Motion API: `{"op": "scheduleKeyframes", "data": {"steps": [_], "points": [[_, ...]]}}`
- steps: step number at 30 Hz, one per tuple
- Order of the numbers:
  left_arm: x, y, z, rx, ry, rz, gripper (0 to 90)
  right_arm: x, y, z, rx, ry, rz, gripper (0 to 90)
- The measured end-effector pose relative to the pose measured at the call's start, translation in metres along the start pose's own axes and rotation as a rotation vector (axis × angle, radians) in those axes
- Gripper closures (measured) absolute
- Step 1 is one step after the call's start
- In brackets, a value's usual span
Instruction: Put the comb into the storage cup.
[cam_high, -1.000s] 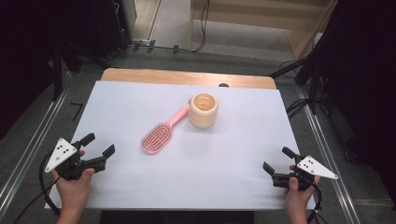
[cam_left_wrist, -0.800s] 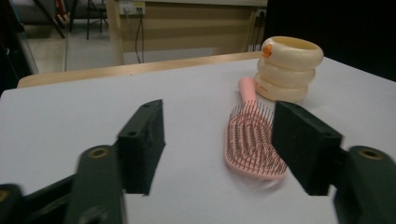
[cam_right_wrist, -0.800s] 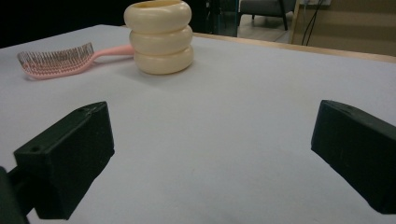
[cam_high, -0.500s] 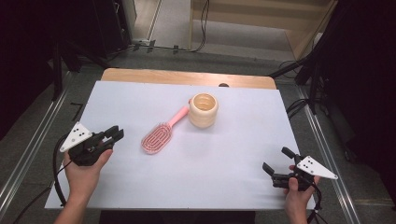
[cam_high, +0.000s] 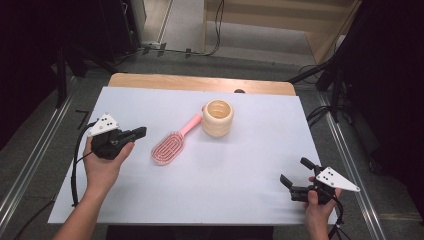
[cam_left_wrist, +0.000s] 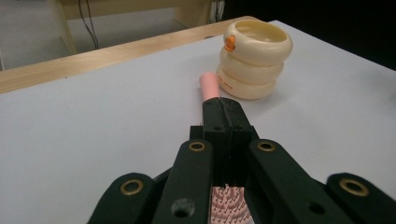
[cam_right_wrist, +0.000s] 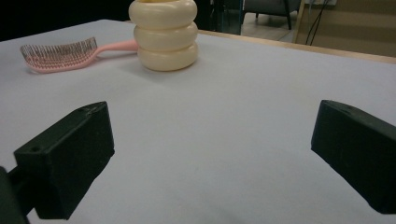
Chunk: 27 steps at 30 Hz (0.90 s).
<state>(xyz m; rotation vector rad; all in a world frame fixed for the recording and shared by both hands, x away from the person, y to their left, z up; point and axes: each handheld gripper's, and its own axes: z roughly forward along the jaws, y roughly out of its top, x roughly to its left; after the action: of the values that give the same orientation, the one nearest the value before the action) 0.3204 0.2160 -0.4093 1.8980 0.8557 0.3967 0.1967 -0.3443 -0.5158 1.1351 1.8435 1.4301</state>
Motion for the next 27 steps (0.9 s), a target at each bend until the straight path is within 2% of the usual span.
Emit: {"op": "scheduleKeyframes", "data": {"steps": [12, 17, 27], "points": [[-0.005, 0.019, 0.035, 0.099, -0.088, 0.011, 90.0, 0.0, 0.0, 0.001, 0.006, 0.003, -0.006, 0.0], [-0.003, 0.023, 0.047, 0.12, -0.078, 0.006, 90.0, 0.0, 0.0, 0.001, 0.006, 0.004, -0.007, 0.0], [-0.001, 0.027, 0.066, 0.144, -0.091, -0.01, 90.0, 0.001, 0.0, 0.002, 0.008, 0.01, -0.015, 0.0]]}}
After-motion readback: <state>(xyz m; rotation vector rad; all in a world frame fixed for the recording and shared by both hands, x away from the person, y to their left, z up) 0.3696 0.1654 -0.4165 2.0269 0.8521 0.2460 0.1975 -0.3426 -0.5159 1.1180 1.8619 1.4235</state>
